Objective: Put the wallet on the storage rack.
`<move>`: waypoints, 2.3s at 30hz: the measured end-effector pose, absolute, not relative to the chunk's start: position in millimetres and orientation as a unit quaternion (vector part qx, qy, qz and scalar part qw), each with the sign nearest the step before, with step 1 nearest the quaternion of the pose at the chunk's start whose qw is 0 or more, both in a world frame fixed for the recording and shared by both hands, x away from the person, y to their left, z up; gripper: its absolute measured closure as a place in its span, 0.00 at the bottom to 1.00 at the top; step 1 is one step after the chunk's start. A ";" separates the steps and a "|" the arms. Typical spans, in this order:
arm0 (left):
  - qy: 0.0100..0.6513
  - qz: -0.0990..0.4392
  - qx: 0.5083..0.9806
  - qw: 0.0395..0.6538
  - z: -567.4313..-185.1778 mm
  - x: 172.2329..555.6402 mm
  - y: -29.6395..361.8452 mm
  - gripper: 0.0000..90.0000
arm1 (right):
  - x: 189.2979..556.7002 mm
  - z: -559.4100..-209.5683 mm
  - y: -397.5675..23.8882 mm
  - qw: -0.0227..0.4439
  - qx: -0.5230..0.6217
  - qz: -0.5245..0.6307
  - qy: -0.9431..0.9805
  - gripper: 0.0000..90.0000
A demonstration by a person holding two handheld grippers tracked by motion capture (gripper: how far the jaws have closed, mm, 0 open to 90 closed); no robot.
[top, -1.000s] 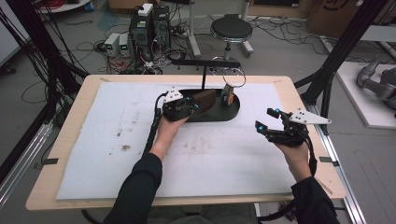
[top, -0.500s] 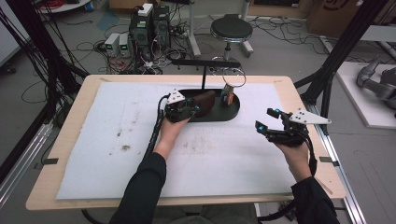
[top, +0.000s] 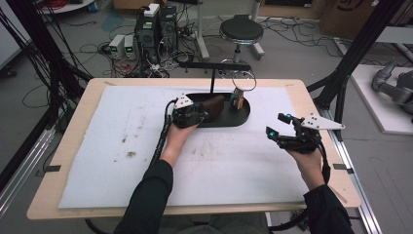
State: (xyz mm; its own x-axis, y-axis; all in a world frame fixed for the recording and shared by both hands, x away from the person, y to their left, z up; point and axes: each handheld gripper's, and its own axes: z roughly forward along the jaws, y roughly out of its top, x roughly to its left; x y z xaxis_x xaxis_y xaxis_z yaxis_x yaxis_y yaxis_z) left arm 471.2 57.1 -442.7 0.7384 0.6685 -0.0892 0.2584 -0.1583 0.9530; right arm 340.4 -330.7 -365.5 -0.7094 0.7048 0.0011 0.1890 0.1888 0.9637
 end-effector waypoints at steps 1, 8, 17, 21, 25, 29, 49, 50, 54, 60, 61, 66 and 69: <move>0.313 0.182 0.740 0.567 -442.5 471.1 57.0 0.67 | 340.6 -365.6 -330.6 0.231 0.303 0.560 0.736 0.29; 0.328 0.187 0.744 0.552 -440.6 470.5 59.0 0.50 | 340.3 -365.6 -330.3 0.230 0.303 0.560 0.736 0.29; 0.329 0.198 0.751 0.537 -422.4 461.9 65.1 0.32 | 340.1 -365.4 -330.5 0.231 0.303 0.559 0.736 0.29; 0.313 0.202 0.755 0.540 -407.5 451.1 69.3 0.32 | 340.0 -365.2 -332.3 0.230 0.308 0.561 0.733 0.29; 0.303 0.203 0.754 0.547 -394.7 437.6 78.0 0.31 | 339.9 -365.6 -334.4 0.232 0.313 0.561 0.731 0.29; 0.293 0.203 0.752 0.555 -384.4 420.4 91.8 0.29 | 339.5 -366.5 -335.8 0.235 0.317 0.556 0.732 0.28; 0.327 0.207 0.737 0.555 -393.1 334.1 186.9 0.27 | 334.3 -378.3 -342.2 0.255 0.374 0.522 0.723 0.26; 0.332 0.207 0.734 0.555 -394.5 332.2 191.1 0.27 | 333.3 -379.4 -343.8 0.257 0.377 0.521 0.721 0.26; 0.345 0.216 0.724 0.557 -400.5 327.0 205.5 0.27 | 330.4 -382.4 -350.3 0.258 0.390 0.521 0.714 0.26; 0.338 0.230 0.727 0.552 -402.5 323.5 215.1 0.27 | 327.9 -388.8 -353.6 0.260 0.399 0.511 0.715 0.26; 0.338 0.231 0.725 0.554 -402.5 323.1 215.5 0.27 | 327.9 -389.2 -353.2 0.261 0.400 0.509 0.716 0.26; 0.338 0.235 0.723 0.555 -404.2 324.0 217.1 0.27 | 328.8 -390.3 -351.5 0.261 0.399 0.505 0.719 0.26; 0.341 0.233 0.722 0.555 -406.0 325.5 218.3 0.27 | 329.5 -392.1 -350.4 0.260 0.397 0.501 0.724 0.26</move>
